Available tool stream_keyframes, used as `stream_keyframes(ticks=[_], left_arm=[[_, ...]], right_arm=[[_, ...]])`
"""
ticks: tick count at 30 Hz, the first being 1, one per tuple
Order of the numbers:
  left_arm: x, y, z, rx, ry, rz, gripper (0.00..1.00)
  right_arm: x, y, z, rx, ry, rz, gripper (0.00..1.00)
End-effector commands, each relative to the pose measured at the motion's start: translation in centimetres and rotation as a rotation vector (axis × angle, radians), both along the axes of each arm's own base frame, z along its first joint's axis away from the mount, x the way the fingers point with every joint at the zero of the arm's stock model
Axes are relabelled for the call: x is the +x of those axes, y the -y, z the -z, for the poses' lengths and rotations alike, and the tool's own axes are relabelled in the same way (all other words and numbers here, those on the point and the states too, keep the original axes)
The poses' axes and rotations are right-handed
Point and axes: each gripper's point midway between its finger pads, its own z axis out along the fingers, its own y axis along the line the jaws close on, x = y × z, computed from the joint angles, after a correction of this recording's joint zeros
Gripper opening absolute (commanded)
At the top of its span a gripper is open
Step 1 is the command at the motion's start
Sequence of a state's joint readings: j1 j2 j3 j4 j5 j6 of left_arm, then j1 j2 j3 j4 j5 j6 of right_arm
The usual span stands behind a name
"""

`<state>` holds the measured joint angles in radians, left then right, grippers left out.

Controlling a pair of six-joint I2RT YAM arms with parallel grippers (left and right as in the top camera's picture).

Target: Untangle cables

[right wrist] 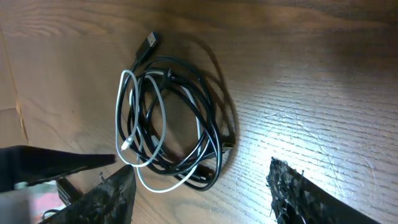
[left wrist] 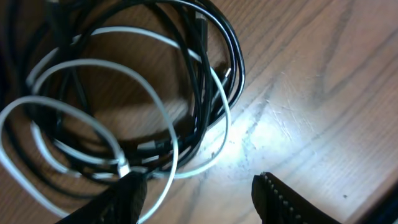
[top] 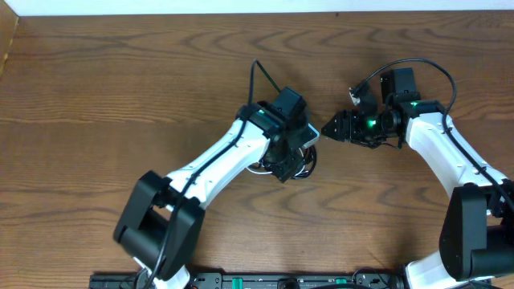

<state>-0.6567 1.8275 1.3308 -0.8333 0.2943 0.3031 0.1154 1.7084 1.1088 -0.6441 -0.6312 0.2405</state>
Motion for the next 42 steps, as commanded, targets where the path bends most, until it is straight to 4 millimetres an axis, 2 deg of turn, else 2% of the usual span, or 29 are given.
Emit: stream_keyframes(ticks=[1, 5, 8, 11, 16, 21, 23, 25, 26, 27, 28, 32, 34, 37, 38, 39, 42], left_arm=[[-1.0, 0.9, 1.0, -0.004, -0.011, 0.102, 0.57], [-2.7, 2.4, 1.6, -0.057, -0.052, 0.228, 0.52], [-3.1, 2.7, 2.5, -0.048, -0.057, 0.274, 0.51], [-2.9, 2.7, 3.9, -0.03, -0.067, 0.275, 0.51], [-1.7, 1.5, 6.1, 0.071, -0.038, 0.26, 0.51], [-1.3, 1.1, 6.4, 0.099, -0.021, 0.257, 0.5], [-1.2, 1.2, 6.4, 0.096, -0.016, 0.254, 0.43], [-1.1, 1.3, 6.4, 0.092, -0.011, 0.253, 0.25], [-1.0, 1.4, 6.2, 0.089, -0.007, 0.253, 0.13], [-0.9, 1.5, 6.0, 0.087, -0.004, 0.25, 0.07], [-0.8, 1.6, 5.7, 0.082, 0.001, 0.237, 0.08], [0.7, 2.9, 2.4, 0.028, 0.059, 0.148, 0.07], [2.0, 3.4, -0.3, -0.013, 0.113, 0.081, 0.07], [4.6, 3.1, -4.8, -0.069, 0.207, -0.098, 0.07], [6.0, 2.7, -8.2, -0.142, 0.255, -0.206, 0.07], [6.7, 2.3, -10.0, -0.186, 0.279, -0.27, 0.08], [8.1, 0.7, -14.7, -0.307, 0.327, -0.423, 0.07]], right_arm=[[-0.2, 0.2, 0.4, -0.005, -0.005, -0.007, 0.64], [-0.2, 0.2, 0.4, -0.006, -0.005, -0.007, 0.65], [-0.2, 0.2, 0.4, -0.006, -0.005, -0.007, 0.65], [-0.2, 0.2, 0.4, -0.006, -0.007, -0.007, 0.65], [-0.4, 0.4, 0.6, -0.02, -0.017, -0.002, 0.65], [-0.5, 0.6, 0.8, -0.033, -0.025, 0.001, 0.66], [-0.5, 0.6, 0.8, -0.033, -0.025, 0.001, 0.66], [-0.5, 0.6, 0.8, -0.033, -0.025, 0.001, 0.66], [-0.5, 0.6, 0.8, -0.033, -0.025, 0.001, 0.66], [-0.5, 0.6, 0.8, -0.033, -0.025, 0.001, 0.66], [-0.5, 0.6, 0.8, -0.033, -0.025, 0.001, 0.66], [-0.6, 0.6, 0.7, -0.031, -0.026, 0.001, 0.66], [-0.4, 0.0, 0.2, 0.018, -0.034, 0.016, 0.59], [0.6, -2.2, -3.5, 0.247, 0.033, -0.033, 0.57], [1.3, -3.3, -6.5, 0.377, 0.121, -0.092, 0.54], [1.6, -3.5, -7.8, 0.42, 0.164, -0.112, 0.54], [2.1, -3.7, -10.1, 0.438, 0.253, -0.126, 0.56]])
